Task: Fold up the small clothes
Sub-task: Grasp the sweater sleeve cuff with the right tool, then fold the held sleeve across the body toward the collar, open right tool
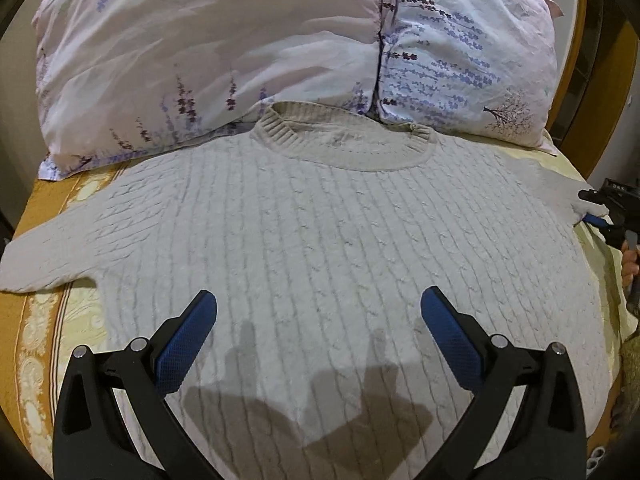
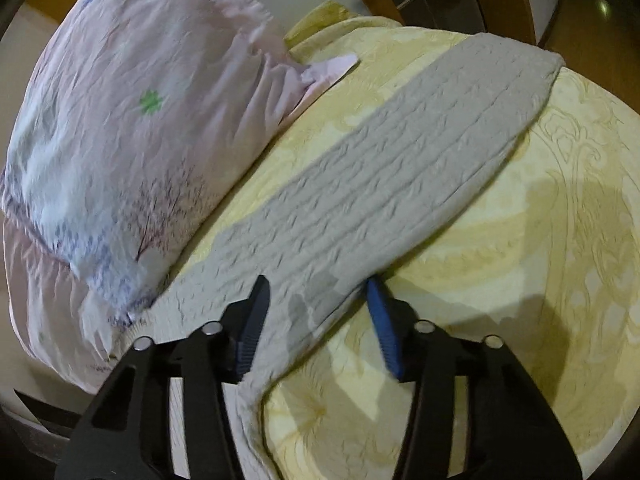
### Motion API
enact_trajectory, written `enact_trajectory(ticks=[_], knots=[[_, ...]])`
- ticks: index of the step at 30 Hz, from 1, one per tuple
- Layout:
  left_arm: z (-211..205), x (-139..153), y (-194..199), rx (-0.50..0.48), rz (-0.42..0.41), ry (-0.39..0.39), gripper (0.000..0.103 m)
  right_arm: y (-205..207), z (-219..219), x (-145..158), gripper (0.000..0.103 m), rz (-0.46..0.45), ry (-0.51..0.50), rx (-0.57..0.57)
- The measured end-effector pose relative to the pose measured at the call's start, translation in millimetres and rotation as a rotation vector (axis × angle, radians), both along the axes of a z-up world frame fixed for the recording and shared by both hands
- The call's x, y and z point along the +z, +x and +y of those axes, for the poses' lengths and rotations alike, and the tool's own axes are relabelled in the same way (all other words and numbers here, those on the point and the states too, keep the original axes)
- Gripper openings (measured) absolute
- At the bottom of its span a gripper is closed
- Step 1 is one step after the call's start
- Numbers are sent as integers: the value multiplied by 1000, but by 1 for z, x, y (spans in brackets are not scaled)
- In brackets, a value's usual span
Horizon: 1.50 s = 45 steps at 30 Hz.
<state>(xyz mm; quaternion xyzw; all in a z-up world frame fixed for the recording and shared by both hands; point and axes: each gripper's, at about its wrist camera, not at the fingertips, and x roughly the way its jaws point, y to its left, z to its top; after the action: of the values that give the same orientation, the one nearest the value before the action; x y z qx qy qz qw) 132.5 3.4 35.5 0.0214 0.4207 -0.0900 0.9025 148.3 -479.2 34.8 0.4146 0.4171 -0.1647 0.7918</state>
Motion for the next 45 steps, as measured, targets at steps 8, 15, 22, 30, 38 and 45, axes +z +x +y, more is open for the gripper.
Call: enact_trajectory(ticks=[8, 15, 22, 30, 38, 45], knots=[[5, 0, 7, -2, -10, -85, 102, -27, -61, -1, 31, -27, -37, -223], [5, 5, 17, -24, -52, -100, 102, -25, -62, -2, 9, -18, -110, -199], [15, 3, 25, -43, -25, -208, 102, -14, -24, 42, 8, -114, -231, -83], [24, 8, 28, -75, -49, -326, 102, 11, 90, 90, 8, -293, -180, 246], [24, 10, 32, -92, -48, -377, 102, 34, 215, 36, 8, -149, -120, 588], [28, 0, 39, -89, 22, -443, 98, 19, 219, 14, 26, -97, -15, 563]])
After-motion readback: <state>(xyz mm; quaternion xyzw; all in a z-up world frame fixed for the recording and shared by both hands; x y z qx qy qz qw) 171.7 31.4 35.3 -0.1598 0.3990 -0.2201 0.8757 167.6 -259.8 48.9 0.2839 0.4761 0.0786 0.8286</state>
